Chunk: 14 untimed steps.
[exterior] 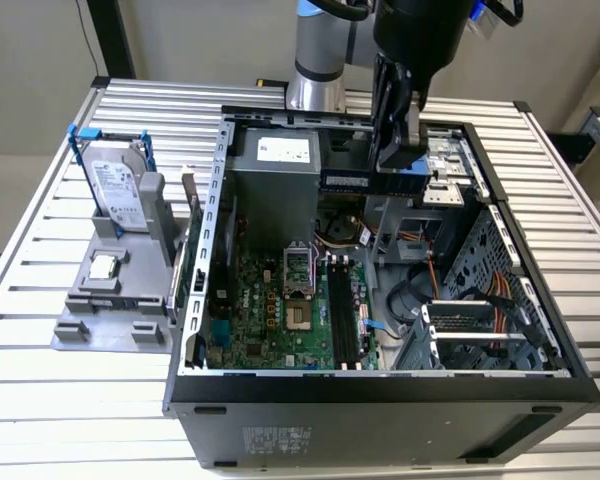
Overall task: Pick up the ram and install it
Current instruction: 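Insert the ram into the slot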
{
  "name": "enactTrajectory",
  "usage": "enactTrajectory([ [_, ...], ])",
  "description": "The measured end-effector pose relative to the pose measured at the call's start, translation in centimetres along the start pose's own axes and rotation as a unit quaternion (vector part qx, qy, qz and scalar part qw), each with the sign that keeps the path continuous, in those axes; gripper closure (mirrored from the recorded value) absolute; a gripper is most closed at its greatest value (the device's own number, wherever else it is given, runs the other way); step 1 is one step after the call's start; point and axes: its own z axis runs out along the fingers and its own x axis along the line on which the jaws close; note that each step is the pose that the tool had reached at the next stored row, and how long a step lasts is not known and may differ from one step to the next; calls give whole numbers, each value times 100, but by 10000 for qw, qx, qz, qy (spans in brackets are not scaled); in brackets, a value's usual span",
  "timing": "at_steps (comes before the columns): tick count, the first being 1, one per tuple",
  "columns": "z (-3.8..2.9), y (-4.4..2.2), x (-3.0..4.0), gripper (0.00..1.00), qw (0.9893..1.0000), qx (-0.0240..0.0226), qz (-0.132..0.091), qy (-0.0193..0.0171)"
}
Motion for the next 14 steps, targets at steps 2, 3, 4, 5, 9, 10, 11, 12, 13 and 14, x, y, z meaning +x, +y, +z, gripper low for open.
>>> enactTrajectory([
  [2,-1,0,0,100,10000,0,51,0],
  [3,-1,0,0,100,10000,0,77,-1],
  [4,0,0,0,100,9999,-1,107,-1],
  [5,0,0,0,100,9999,0,134,-2],
  [9,0,0,0,100,9997,-1,247,-4],
  [10,0,0,0,100,9996,-1,275,-4],
  [11,0,0,0,100,9995,-1,304,-5],
  [12,0,0,0,100,9995,-1,331,-5],
  [13,0,0,0,100,9994,-1,357,-5],
  [14,0,0,0,100,9993,-1,381,-5],
])
